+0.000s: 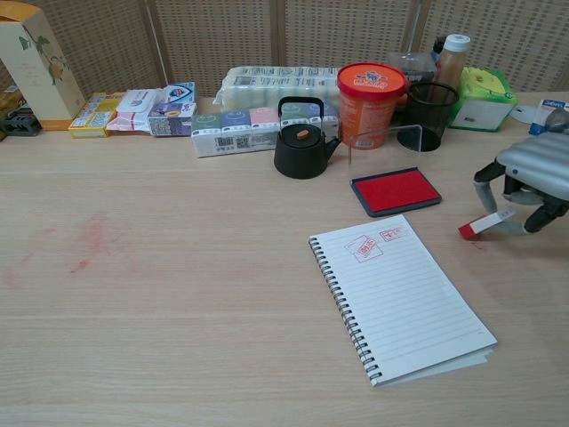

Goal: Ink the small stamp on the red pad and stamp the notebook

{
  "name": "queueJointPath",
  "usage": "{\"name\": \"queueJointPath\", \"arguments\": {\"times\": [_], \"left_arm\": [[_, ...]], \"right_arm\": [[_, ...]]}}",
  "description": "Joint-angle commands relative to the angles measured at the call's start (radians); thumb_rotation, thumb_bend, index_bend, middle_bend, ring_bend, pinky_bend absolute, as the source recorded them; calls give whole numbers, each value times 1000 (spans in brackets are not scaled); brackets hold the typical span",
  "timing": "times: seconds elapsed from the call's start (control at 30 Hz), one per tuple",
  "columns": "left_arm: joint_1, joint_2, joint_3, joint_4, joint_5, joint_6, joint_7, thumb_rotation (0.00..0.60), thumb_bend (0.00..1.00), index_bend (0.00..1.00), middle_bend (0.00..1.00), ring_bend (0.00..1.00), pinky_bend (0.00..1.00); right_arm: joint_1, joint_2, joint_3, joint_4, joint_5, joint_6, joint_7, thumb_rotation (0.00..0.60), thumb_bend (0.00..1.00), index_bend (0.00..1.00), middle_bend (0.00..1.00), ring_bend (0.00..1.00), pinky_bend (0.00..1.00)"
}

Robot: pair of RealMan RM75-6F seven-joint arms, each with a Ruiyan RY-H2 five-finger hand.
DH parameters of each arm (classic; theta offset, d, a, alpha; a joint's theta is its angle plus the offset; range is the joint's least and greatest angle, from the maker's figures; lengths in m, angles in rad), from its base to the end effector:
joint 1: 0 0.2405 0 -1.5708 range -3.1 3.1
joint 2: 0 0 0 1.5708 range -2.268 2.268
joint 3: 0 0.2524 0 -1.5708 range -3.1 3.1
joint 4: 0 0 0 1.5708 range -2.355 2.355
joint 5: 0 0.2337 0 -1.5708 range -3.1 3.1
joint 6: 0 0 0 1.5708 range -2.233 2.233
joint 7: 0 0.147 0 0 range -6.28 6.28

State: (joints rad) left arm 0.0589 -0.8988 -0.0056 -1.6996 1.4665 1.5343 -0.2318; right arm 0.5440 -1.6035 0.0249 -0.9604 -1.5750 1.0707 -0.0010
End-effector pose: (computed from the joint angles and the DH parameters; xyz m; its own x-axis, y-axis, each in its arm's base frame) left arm -0.3418 0.1275 0.2015 0.3031 0.0241 0.9527 0.9390 0.1632 -0.3029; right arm -0.2877 -0.3320 -0.0196 0.6507 -0.1457 0.7452 -0.7213 -0.4251 0.5468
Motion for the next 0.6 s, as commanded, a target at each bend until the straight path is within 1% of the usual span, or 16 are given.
{"name": "queueJointPath", "arguments": {"times": [0.03, 0.23, 0.33, 0.4, 0.5, 0.6], "left_arm": [[0, 0, 0, 1, 0, 0, -1, 600, 32, 0, 0, 3, 0], [1, 1, -1, 3, -2, 0, -6, 600, 31, 0, 0, 3, 0], [1, 2, 0, 4, 0, 1, -8, 600, 31, 0, 0, 3, 0], [0, 2, 0, 4, 0, -1, -9, 600, 32, 0, 0, 3, 0], [-1, 2, 1, 3, 2, -3, -8, 600, 31, 0, 0, 2, 0], [-1, 2, 2, 2, 5, -3, -7, 600, 32, 0, 0, 3, 0]], "right_arm": [[1, -2, 1, -2, 6, -3, 13, 600, 328, 596, 991, 1000, 1000], [2, -2, 1, -6, 11, 1, 24, 600, 340, 627, 991, 1000, 1000], [0, 10, -2, -32, 1, 20, 32, 600, 349, 632, 991, 1000, 1000], [0, 27, -3, -65, -8, 36, 35, 600, 356, 635, 991, 1000, 1000], [6, 67, -1, -153, -21, 52, 27, 600, 357, 645, 991, 1000, 1000], [20, 112, 10, -262, -18, 40, -17, 600, 359, 650, 991, 1000, 1000]]}}
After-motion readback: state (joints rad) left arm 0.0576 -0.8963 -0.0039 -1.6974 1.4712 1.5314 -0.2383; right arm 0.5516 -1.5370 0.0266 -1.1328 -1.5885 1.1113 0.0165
